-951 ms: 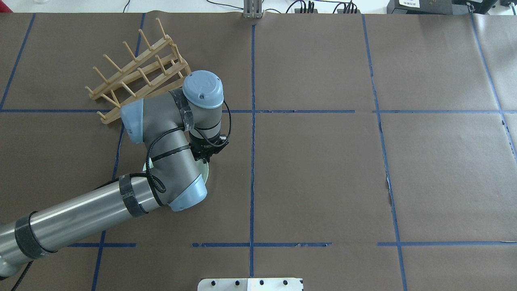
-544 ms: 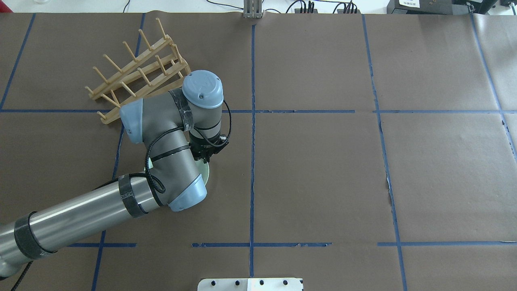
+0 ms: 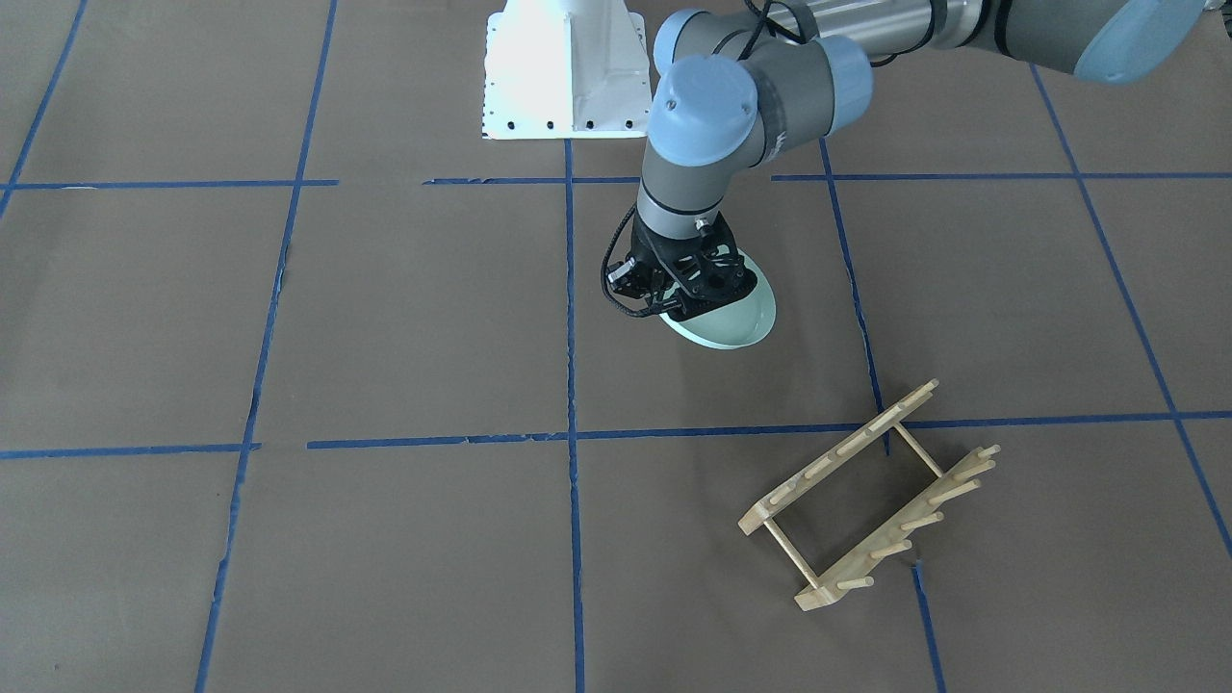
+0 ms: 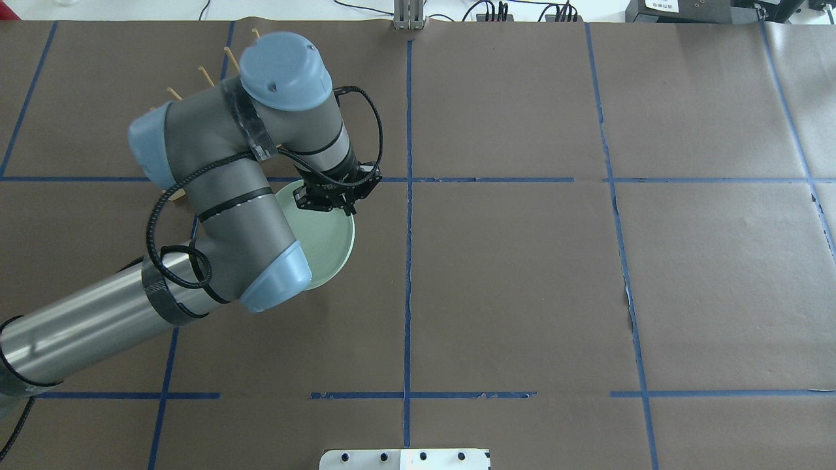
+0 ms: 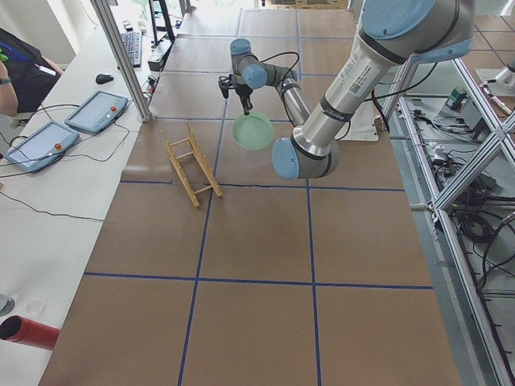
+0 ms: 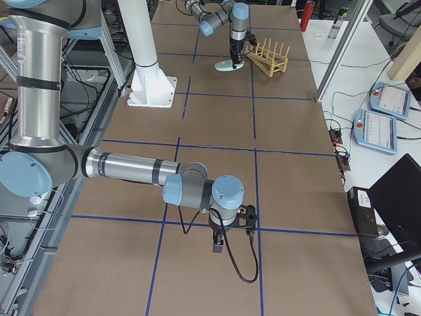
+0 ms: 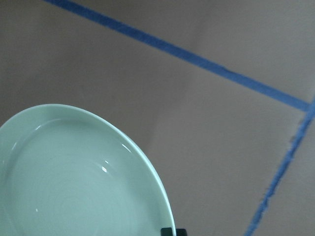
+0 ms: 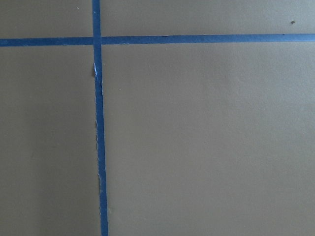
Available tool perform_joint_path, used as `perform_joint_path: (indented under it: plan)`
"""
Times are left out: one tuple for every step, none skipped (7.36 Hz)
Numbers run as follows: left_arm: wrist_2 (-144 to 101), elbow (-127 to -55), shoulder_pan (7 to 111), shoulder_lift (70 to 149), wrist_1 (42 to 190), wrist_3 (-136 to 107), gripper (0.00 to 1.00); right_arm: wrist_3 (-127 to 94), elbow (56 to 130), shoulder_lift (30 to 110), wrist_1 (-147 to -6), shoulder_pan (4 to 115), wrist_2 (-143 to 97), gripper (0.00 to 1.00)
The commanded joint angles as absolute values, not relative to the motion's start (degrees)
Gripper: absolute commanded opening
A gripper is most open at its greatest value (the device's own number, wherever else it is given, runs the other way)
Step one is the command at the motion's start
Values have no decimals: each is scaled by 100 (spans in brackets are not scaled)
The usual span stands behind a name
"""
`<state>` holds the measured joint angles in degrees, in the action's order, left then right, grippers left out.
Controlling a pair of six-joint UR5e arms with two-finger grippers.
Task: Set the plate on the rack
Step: 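Lift the plate with the left gripper and tilt it upright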
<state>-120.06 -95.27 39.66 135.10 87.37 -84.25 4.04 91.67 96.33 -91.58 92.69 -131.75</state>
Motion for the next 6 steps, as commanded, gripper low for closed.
perform_joint_path:
  plan:
    - [-13170, -9896, 4926, 13509, 10318, -8489, 0, 404, 9167, 9633, -9158, 9272, -13175, 100]
    - [-13349, -9888, 5400, 13500, 11258, -8777, 0, 404, 9167, 9633, -9158, 9264, -13175, 100]
    - [-13368, -9870, 5823, 13500, 11972, -9102, 0, 404, 9158, 9633, -9158, 9264, -13175, 100]
    - [-13368, -9801, 6106, 13483, 12449, -9393, 0, 404, 9167, 9633, -9158, 9264, -13175, 100]
    - [-13368, -9704, 6308, 13422, 12645, -9500, 0, 404, 9167, 9633, -9158, 9272, -13175, 100]
    - [-13368, -9547, 6554, 13360, 12830, -9562, 0, 404, 9167, 9633, -9158, 9272, -13175, 100]
